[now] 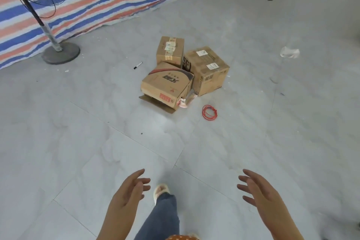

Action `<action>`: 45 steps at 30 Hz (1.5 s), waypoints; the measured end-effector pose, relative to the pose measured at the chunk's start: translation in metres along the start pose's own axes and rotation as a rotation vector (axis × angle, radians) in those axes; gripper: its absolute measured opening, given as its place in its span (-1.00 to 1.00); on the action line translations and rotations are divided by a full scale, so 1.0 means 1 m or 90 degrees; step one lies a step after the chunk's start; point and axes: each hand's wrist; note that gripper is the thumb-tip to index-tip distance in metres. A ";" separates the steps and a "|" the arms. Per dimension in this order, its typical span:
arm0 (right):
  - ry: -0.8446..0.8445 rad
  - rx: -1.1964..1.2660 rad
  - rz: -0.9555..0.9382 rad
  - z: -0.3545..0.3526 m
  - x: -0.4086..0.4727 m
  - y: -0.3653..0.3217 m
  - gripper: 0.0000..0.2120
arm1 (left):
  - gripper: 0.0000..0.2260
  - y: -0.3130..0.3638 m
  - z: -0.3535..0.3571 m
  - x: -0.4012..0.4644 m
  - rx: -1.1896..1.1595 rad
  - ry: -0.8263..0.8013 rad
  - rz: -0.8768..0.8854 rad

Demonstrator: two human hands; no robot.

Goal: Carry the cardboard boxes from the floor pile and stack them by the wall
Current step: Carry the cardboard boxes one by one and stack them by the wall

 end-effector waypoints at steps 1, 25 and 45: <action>-0.006 -0.003 0.005 0.007 0.021 -0.005 -0.77 | -0.73 0.004 0.006 0.018 0.000 0.012 -0.009; -0.122 -0.154 -0.025 0.195 0.493 -0.264 -0.72 | -0.72 0.179 0.146 0.441 0.033 0.108 -0.089; -0.435 -0.570 -0.095 0.465 0.990 -0.143 -0.59 | -0.71 -0.015 0.439 0.800 -0.087 0.237 -0.535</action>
Point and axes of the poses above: each hand's wrist, its own x-axis towards the middle knuckle, its own z-axis out of the palm, y = z × x, and after that the axes turned 9 degrees about y, right-handed
